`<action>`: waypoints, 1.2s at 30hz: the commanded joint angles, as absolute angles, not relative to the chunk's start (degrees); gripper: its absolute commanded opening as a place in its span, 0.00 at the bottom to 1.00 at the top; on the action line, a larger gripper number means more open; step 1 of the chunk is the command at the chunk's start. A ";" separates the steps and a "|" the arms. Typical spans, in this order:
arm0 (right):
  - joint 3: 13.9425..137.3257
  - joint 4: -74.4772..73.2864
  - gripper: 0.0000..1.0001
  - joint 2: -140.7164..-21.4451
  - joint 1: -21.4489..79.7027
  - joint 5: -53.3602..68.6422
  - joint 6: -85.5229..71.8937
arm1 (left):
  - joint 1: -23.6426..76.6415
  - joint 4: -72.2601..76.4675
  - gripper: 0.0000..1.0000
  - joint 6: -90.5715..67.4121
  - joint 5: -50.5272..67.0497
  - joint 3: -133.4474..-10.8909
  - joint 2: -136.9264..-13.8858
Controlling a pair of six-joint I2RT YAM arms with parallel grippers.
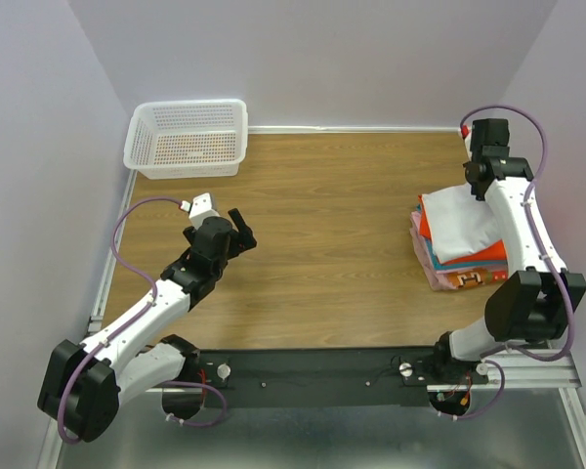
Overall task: Fold and stack the t-shirts
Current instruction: Neatly place the folded tshirt to the corner
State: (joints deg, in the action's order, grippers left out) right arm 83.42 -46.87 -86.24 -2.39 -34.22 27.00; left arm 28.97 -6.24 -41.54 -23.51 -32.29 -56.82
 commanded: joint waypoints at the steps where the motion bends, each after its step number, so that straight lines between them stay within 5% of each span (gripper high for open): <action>1: 81.66 -41.76 0.01 -87.27 -4.74 -29.64 29.09 | 28.56 -5.63 0.98 -40.78 -24.26 -31.64 -56.25; 36: 76.03 -31.73 0.09 -93.87 -12.83 -26.98 27.16 | 27.60 -4.83 0.98 -40.78 -24.43 -31.20 -58.80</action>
